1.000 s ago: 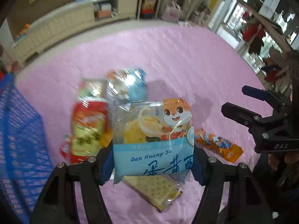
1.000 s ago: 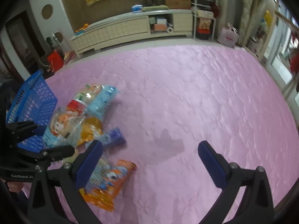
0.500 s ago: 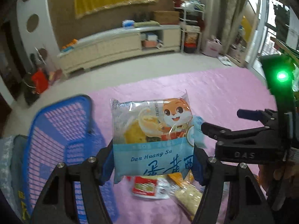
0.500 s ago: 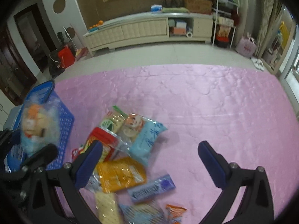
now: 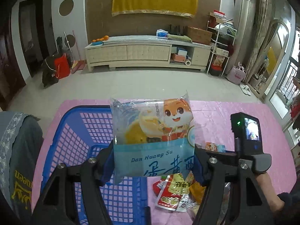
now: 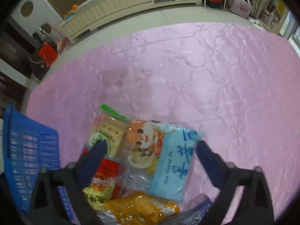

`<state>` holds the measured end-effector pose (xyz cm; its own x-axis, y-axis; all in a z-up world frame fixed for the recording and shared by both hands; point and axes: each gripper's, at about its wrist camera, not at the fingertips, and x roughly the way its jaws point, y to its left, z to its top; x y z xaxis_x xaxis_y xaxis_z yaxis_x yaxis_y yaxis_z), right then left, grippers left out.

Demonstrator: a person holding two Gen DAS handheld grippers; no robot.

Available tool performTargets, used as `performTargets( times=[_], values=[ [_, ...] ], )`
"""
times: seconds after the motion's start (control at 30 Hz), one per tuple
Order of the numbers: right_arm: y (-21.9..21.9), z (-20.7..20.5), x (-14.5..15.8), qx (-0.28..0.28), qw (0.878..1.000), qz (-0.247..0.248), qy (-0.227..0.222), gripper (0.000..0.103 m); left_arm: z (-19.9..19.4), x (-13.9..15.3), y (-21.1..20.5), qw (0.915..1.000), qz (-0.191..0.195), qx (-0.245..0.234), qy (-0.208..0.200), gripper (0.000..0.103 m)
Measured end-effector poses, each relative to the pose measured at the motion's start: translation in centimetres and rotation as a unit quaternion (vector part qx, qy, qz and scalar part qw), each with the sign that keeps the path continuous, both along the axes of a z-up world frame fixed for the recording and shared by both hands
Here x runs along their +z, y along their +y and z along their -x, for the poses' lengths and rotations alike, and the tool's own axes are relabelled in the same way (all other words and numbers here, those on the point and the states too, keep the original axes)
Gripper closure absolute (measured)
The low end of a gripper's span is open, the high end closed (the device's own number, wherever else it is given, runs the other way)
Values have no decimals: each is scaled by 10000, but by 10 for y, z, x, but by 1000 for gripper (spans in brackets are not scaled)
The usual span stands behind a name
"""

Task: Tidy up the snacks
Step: 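Carry the cake pack over the blue basket and release it inside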

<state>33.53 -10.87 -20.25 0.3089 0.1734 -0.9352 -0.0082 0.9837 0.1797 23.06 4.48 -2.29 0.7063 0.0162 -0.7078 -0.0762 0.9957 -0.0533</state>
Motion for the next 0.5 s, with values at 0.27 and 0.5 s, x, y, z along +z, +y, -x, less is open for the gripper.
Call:
performTargets(
  times=[0.27,0.5],
  values=[
    [-3,25,15,203,9994,-64,-260,32,4,-2,3,9999,91,-75,77,38],
    [9,60,72,572,9945,-206,-848,32,16,5,19,9999,-44,-37,99,38]
  ],
)
